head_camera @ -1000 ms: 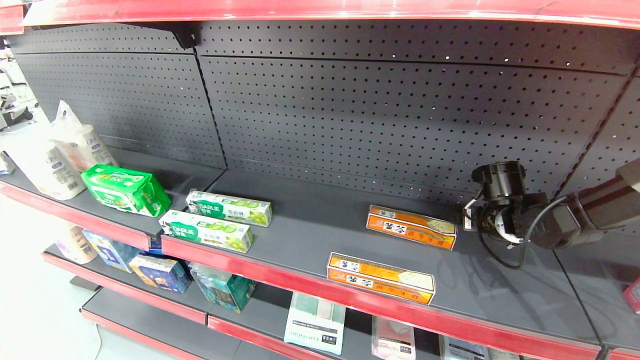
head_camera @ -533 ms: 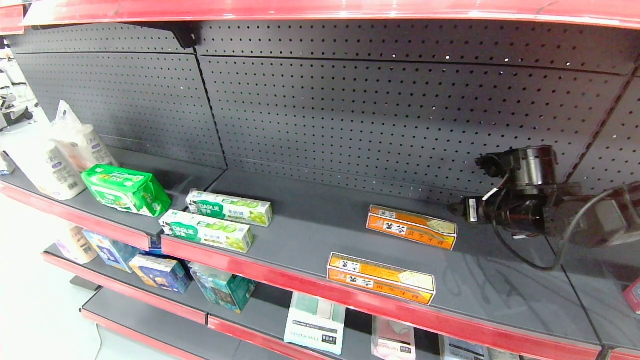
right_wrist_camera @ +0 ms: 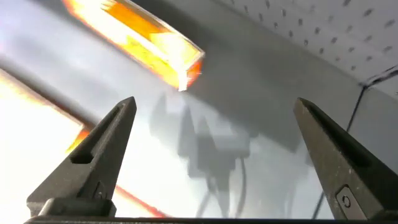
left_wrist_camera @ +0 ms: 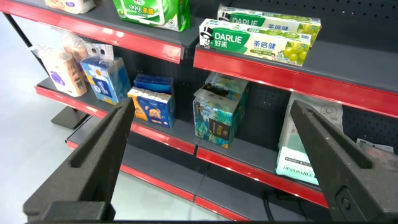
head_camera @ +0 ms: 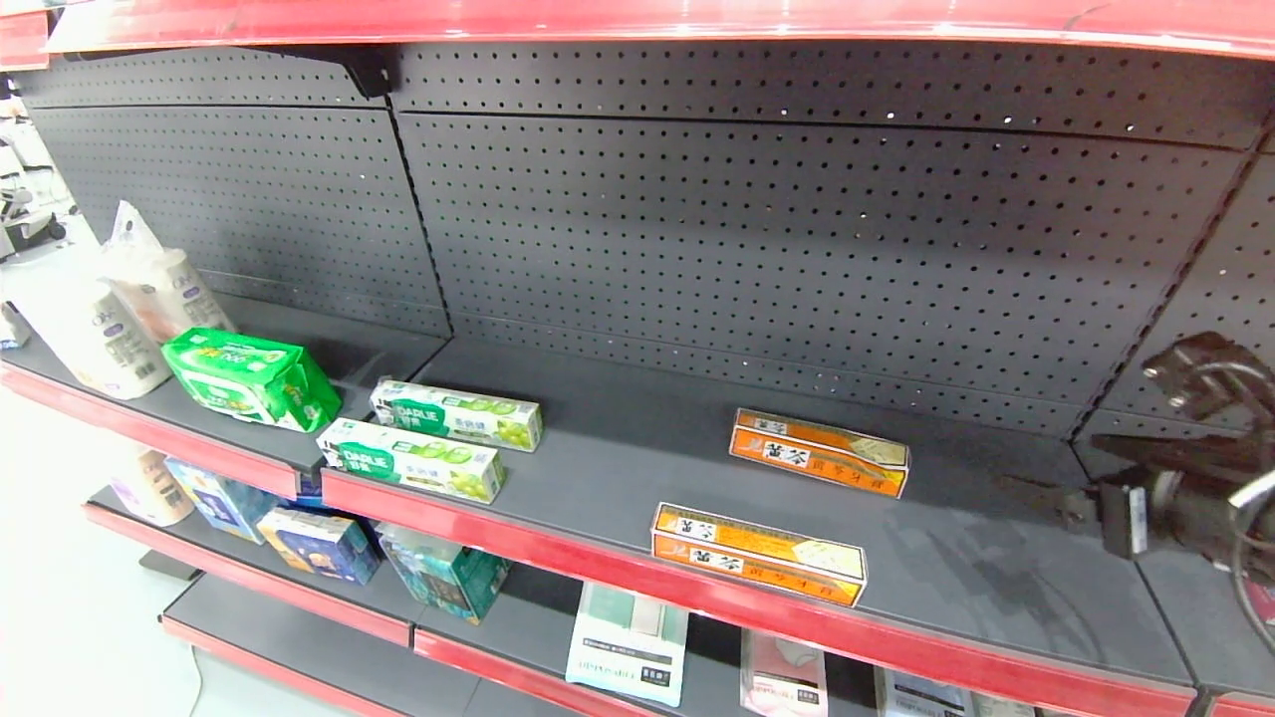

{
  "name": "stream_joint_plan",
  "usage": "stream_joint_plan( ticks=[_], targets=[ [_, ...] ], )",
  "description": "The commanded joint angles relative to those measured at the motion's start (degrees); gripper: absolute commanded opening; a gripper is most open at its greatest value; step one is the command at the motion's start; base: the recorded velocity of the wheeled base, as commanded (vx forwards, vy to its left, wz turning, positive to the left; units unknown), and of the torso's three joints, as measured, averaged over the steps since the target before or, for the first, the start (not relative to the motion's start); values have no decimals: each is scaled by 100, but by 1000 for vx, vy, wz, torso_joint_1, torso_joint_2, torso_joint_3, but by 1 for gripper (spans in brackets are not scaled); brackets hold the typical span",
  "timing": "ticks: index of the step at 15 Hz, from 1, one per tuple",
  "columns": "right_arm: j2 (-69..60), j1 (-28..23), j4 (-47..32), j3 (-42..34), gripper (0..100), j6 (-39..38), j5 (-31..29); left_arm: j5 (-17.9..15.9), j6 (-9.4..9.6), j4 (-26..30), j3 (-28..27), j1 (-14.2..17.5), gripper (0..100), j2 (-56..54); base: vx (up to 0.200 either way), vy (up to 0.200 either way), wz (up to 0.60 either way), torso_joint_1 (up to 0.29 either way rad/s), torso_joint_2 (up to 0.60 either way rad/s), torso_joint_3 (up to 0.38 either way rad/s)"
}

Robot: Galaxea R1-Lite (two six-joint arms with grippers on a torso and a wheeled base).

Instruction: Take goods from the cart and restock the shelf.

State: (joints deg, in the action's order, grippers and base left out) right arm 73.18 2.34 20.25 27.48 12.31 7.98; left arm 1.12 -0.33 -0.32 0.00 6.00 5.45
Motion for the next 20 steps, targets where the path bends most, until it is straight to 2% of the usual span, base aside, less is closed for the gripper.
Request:
stream_joint_plan(
  ticks=[1, 3, 7, 10, 12, 15, 20],
  targets=[
    [-2423, -58, -12, -1377, 100, 70, 362, 2, -2, -3, 0, -2, 100, 9, 0, 0, 0, 0, 0, 0],
    [-3539, -76, -12, -2009, 100, 26, 406, 2, -2, -3, 0, -2, 100, 9, 0, 0, 0, 0, 0, 0],
    [-5226, -76, -118, -2748, 100, -141, 353, 2, -2, -3, 0, 7, 100, 9, 0, 0, 0, 0, 0, 0],
    [-7318, -225, -1990, -2651, 100, -511, 133, 2, -2, -3, 0, -2, 100, 9, 0, 0, 0, 0, 0, 0],
    [-7318, -252, -2025, -2607, 100, -581, -350, 2, -2, -3, 0, -2, 100, 9, 0, 0, 0, 0, 0, 0],
    [-7318, -252, -2007, -2730, 100, -1117, -1018, 2, -11, -3, 0, -2, 100, 9, 0, 0, 0, 0, 0, 0],
    [-7318, -243, -2016, -2739, 100, -1275, -816, -51, 59, -3, 0, -46, 100, 9, 0, 0, 0, 0, 0, 0]
  ],
)
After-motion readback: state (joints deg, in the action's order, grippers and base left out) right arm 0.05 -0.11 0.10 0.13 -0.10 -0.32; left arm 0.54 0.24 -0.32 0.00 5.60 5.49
